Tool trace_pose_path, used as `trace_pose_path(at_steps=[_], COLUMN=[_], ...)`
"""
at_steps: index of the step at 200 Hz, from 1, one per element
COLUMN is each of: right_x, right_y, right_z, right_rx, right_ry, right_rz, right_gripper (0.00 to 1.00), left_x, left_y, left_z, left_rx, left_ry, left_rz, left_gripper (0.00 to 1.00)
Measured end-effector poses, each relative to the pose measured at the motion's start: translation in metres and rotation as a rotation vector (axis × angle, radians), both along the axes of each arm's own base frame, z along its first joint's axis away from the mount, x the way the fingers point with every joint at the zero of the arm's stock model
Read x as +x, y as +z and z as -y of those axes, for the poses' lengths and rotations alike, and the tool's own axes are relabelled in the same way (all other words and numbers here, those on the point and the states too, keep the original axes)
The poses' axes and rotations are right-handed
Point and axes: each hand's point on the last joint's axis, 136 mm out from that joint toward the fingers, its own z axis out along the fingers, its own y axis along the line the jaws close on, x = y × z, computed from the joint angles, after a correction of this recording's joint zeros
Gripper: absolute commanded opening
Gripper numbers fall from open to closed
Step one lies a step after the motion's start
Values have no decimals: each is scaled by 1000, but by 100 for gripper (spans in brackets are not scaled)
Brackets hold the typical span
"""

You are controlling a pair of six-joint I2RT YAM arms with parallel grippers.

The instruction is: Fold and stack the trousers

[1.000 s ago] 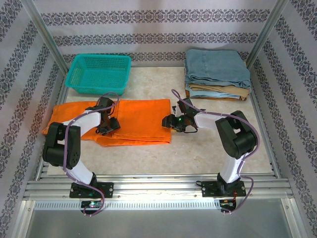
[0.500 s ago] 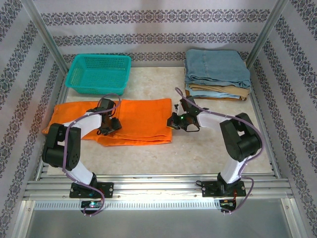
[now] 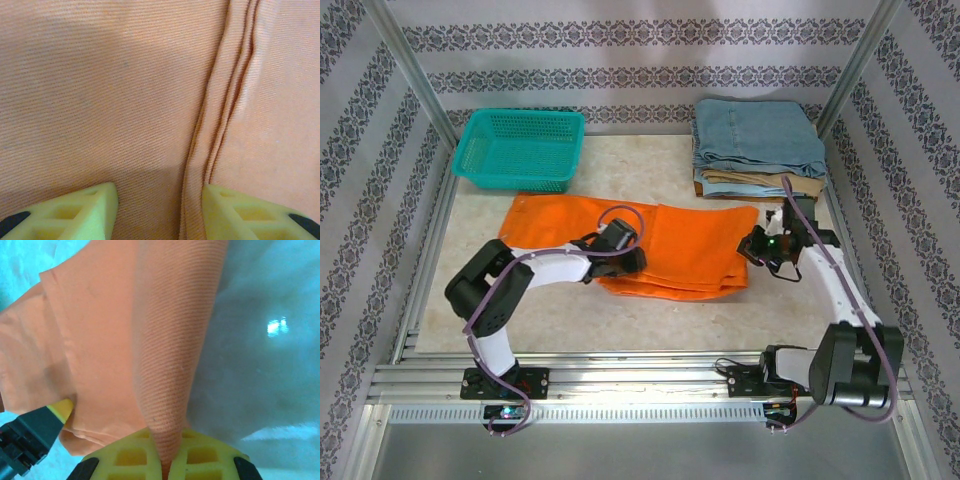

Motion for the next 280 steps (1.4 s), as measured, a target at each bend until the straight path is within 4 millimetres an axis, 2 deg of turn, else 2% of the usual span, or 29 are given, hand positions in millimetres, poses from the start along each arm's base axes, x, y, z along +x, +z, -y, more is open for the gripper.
trace_pose_path(at_steps=[10, 26, 38, 48, 64, 86, 96, 108, 121, 136, 158, 173, 199, 221, 249, 262, 280], right_x=[-5, -13, -17, -21, -24, -20, -18, -17, -17, -16, -13, -9, 4, 19, 28, 31, 30], right_y=[2, -1, -4, -4, -1, 11, 15, 18, 19, 22, 32, 42, 59, 62, 48, 46, 47], right_z=[0, 0, 2, 3, 3, 2, 1, 1, 1, 1, -1, -1, -1, 0, 4, 5, 1], right_rx=[-4, -16, -30, -37, -47, -61, -64, -71, -73, -75, -80, -90, -109, -132, -160, -164, -178], right_ry=[4, 11, 13, 14, 18, 31, 35, 40, 43, 47, 60, 67, 102, 136, 159, 165, 185], right_rz=[-4, -31, -51, -63, -76, -55, -45, -38, -37, -33, -19, 4, 42, 45, 5, -3, -2], right_gripper=[0, 0, 0, 0, 0, 0, 0, 0, 0, 0, 0, 0, 0, 0, 0, 0, 0], left_x=[-4, -5, -7, -7, 6, 41, 51, 55, 54, 51, 40, 40, 24, -12, -65, -79, -90], left_y=[2, 3, 7, 12, 33, 70, 76, 73, 57, 30, -1, 2, -1, -3, -4, -3, 2], left_z=[10, 10, 3, -12, -53, -137, -169, -187, -185, -179, -179, -177, -168, -147, -119, -117, -123], left_rx=[-21, -27, -15, 10, 30, 50, 75, 104, 124, 148, 171, 156, 162, 171, 141, 106, 95], left_ry=[-10, -10, -6, 7, 71, 252, 321, 347, 321, 285, 259, 255, 229, 183, 133, 140, 159], left_rz=[-1, -8, -22, -37, -29, 43, 61, 53, 17, -50, -128, -108, -67, -38, -15, -17, -31], left_gripper=[51, 55, 59, 61, 63, 63, 63, 60, 59, 57, 56, 56, 56, 56, 56, 58, 62])
